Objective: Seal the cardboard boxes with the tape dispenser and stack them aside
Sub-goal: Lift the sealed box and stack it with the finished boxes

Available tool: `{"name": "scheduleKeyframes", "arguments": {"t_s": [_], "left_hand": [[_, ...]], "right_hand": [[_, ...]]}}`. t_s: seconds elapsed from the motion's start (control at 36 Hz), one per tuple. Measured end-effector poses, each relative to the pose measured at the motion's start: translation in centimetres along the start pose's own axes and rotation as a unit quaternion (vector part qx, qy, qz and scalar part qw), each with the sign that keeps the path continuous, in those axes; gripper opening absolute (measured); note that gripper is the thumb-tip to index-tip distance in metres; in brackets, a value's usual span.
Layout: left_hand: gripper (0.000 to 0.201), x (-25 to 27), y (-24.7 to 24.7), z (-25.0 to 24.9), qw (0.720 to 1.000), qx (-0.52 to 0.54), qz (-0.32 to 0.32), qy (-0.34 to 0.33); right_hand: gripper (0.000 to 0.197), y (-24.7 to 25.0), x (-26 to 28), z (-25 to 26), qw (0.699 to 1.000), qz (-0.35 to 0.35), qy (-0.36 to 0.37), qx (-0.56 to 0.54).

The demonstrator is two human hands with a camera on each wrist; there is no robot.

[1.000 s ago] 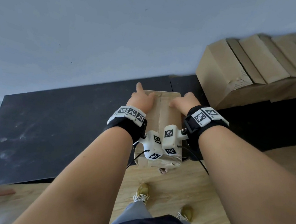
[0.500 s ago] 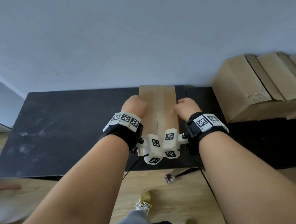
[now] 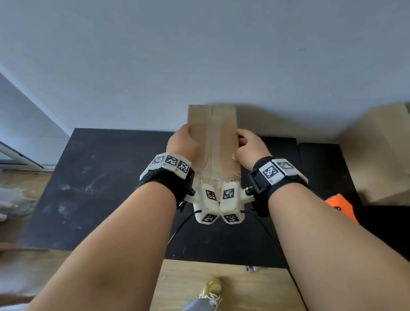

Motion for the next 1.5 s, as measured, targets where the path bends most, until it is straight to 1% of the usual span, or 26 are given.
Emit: {"name": "scheduleKeyframes", "arguments": {"t_s": [0.08,0.19,0.25,0.31,0.36,0.47,0.53,0.58,0.64,0.75,0.89,0.97,1.03,1.08,1.14,1.25,1.36,1.44,1.5], "left_hand": [[0.053,-0.9,0.2,0.3,1.000,-0.008,0.006,-0.011],[0.046,-2.0,0.2,-0.2,0.999,-0.040,0.004,-0.006],[0.045,-2.7,0.2,-0.9,0.998,-0.067,-0.003,-0.016],[0.052,-3.8,0.1,-1.7,0.994,-0.100,-0.004,-0.038],[0.061,-5.0,-0.4,-2.6,0.988,-0.145,0.029,-0.049],[0.061,-7.3,-1.5,-4.3,0.959,-0.255,0.092,-0.079],[0.063,-8.2,-1.8,-4.9,0.946,-0.291,0.113,-0.089],[0.060,-8.9,-2.3,-5.4,0.934,-0.318,0.131,-0.099],[0.057,-9.4,-2.8,-5.5,0.926,-0.336,0.138,-0.102],[0.059,-10.0,-3.5,-4.8,0.921,-0.359,0.124,-0.084],[0.059,-9.9,-3.4,-4.5,0.920,-0.357,0.140,-0.080],[0.059,-9.9,-3.4,-4.9,0.919,-0.361,0.134,-0.081],[0.059,-9.7,-3.1,-5.2,0.923,-0.354,0.122,-0.084],[0.060,-9.1,-2.5,-6.0,0.929,-0.343,0.103,-0.089],[0.061,-8.3,-2.3,-6.9,0.932,-0.343,0.083,-0.088],[0.054,-6.9,-3.7,-9.8,0.926,-0.352,0.076,-0.111],[0.053,-5.6,-7.0,-13.1,0.930,-0.319,0.094,-0.153],[0.054,-4.1,-10.6,-15.3,0.919,-0.321,0.112,-0.198],[0.054,-3.1,-13.4,-16.3,0.910,-0.330,0.133,-0.213]], "right_hand": [[0.067,0.0,-1.2,0.0,1.000,-0.009,0.003,-0.009],[0.071,0.0,-2.2,-0.1,1.000,-0.003,-0.005,-0.002],[0.072,0.0,-2.6,-0.2,1.000,-0.004,-0.006,0.002],[0.070,0.1,-2.9,-0.4,1.000,-0.006,-0.007,0.002],[0.067,0.3,-2.8,-0.5,1.000,-0.003,-0.005,-0.001],[0.065,0.7,-3.0,-0.6,1.000,0.001,-0.004,-0.011],[0.065,0.8,-3.1,-0.6,1.000,-0.001,-0.005,-0.013],[0.065,0.9,-3.2,-0.6,1.000,-0.007,-0.004,-0.014],[0.064,0.9,-3.2,-0.7,1.000,-0.013,0.002,-0.013],[0.062,0.9,-3.4,-0.9,0.999,-0.016,0.013,-0.027],[0.064,0.9,-3.8,-0.8,0.999,-0.014,0.014,-0.040],[0.068,1.1,-3.9,-0.8,1.000,0.006,0.005,-0.028],[0.066,1.5,-3.8,-1.2,1.000,0.009,0.001,-0.018],[0.058,2.5,-3.3,-1.8,1.000,-0.017,-0.010,0.002],[0.047,3.7,-2.6,-3.1,0.998,-0.058,-0.030,0.013],[0.036,6.3,-0.3,-6.7,0.989,-0.121,-0.084,0.012],[0.033,8.8,3.0,-10.4,0.981,-0.158,-0.113,-0.027],[0.031,10.6,5.9,-13.5,0.973,-0.178,-0.145,-0.028],[0.029,12.0,8.0,-15.8,0.965,-0.198,-0.170,-0.024]]}}
Point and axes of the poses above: each hand's wrist, its own x-axis away from the middle knuckle, its own y-axis out of the back of the hand, z = x × y, the point moved 7 cm from there along -x, towards the middle knuckle, and after that the axes turned 14 degrees about z, right-handed, at the moved point
